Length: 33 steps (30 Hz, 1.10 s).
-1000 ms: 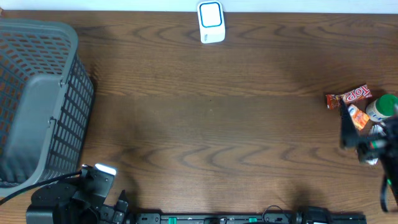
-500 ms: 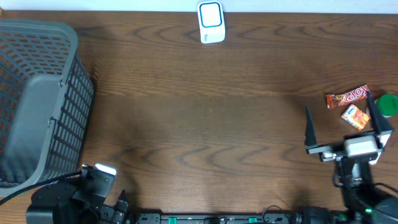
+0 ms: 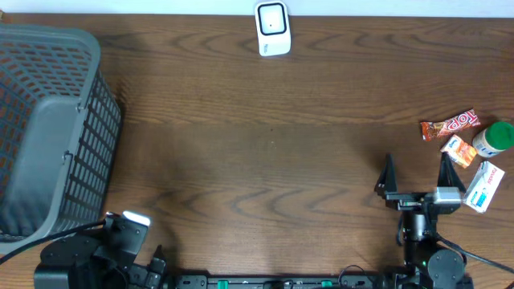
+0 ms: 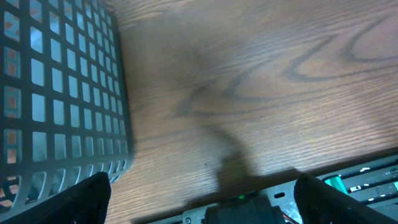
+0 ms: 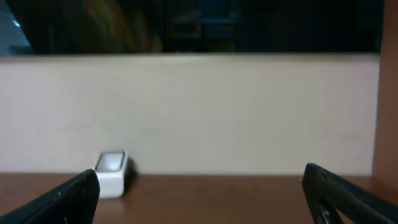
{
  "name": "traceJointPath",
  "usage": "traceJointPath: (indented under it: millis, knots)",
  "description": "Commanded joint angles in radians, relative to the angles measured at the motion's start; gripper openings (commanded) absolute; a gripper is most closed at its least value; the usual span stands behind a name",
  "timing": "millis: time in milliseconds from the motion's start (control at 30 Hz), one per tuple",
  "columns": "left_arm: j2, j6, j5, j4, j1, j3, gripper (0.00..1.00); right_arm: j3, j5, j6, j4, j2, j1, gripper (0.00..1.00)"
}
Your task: Scan the item barcode
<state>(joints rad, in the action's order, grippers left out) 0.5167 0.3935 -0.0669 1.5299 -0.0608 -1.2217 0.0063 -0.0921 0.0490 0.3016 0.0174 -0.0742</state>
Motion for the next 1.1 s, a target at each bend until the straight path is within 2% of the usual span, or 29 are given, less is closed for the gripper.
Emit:
traceJointPath:
  millis: [0,367,1067]
  knots:
    - [-0.003,0.006,0.008,0.003,-0.002,-0.005,0.95,-0.001,0.067,0.025,-0.055,-0.013,0.002,0.99]
    - [-0.003,0.006,0.008,0.003,-0.002,-0.005,0.95,-0.001,0.113,0.025,-0.380,-0.013,0.002,0.99]
    - [-0.003,0.006,0.008,0.003,-0.002,-0.005,0.95,-0.001,0.102,0.025,-0.376,-0.011,0.002,0.99]
